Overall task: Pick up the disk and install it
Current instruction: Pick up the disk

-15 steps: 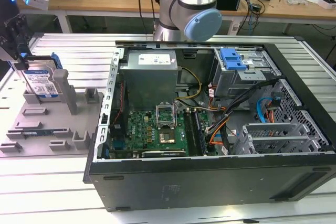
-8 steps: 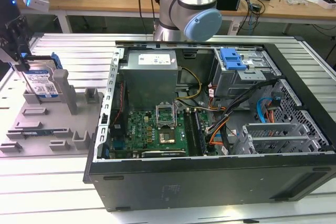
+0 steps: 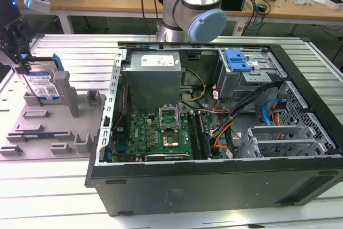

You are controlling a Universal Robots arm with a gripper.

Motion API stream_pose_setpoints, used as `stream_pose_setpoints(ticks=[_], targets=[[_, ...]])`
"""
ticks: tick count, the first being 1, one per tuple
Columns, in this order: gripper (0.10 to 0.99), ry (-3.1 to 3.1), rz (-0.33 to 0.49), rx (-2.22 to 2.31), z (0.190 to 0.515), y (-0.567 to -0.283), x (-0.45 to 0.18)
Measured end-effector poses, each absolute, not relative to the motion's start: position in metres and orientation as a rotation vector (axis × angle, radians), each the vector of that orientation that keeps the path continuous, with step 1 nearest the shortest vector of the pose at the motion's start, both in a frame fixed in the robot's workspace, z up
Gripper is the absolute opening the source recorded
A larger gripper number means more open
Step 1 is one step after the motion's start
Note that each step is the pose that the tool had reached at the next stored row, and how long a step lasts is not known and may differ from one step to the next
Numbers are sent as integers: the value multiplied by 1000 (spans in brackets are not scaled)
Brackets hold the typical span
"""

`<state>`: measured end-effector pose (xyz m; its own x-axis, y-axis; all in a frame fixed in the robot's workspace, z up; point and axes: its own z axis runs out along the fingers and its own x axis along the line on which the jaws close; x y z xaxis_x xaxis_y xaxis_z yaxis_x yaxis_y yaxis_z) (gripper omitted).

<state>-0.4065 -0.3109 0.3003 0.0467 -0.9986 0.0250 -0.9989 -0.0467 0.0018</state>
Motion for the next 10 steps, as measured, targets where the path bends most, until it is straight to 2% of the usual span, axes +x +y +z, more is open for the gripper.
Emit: stream_pose_setpoints(ticks=[10], targets=[[482,-2156,26,2259,299,-311,-406]])
